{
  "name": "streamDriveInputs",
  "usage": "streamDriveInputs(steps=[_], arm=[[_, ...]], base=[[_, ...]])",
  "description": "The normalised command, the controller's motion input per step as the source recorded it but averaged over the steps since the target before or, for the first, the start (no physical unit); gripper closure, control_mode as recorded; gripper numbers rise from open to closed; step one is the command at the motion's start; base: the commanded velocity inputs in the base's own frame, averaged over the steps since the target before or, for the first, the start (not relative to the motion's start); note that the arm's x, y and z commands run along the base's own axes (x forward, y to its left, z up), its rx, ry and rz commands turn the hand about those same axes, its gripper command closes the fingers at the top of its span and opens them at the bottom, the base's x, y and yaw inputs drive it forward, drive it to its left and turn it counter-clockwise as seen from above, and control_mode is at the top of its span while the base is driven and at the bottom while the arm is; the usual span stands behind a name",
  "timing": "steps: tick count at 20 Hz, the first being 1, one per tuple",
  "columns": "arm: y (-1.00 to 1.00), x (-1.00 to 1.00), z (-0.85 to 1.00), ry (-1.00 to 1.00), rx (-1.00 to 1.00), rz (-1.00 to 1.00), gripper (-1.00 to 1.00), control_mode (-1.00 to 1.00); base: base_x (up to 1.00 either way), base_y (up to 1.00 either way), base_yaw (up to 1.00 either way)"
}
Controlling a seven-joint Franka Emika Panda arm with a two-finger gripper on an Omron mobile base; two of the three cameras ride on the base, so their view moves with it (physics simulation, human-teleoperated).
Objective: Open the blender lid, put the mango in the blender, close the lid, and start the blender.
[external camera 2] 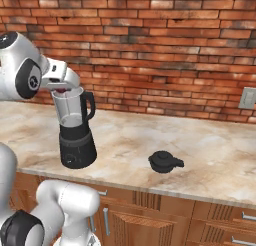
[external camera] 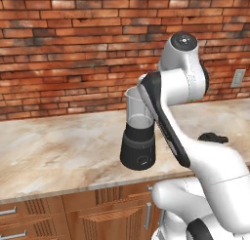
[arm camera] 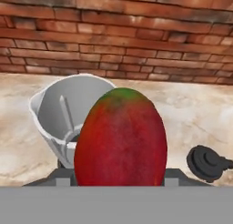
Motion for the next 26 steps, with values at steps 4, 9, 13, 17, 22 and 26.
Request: streamDriveInputs(steps=[4, 9, 13, 17, 22, 26], arm=[[0.23, 0.62, -0.22, 0.19, 0.00, 0.05, 1.00, -1.00], [0.18, 0.50, -0.32, 0.19, 0.00, 0.06, 1.00, -1.00], [0.18, 0.36, -0.36, 0.16, 0.00, 0.06, 1.00, -1.00], [0.11, 0.18, -0.42, 0.13, 0.00, 0.07, 1.00, -1.00], [0.07, 0.12, -0.48, 0.12, 0.00, 0.07, 1.00, -1.00], [0.01, 0.00, -0.46, 0.09, 0.00, 0.07, 1.00, -1.00]], base=[[0.00, 0.00, 0.00], [0.00, 0.00, 0.00], [0.00, 0.00, 0.00], [0.00, 0.00, 0.00], [0.00, 0.00, 0.00], [0.00, 0.00, 0.00]])
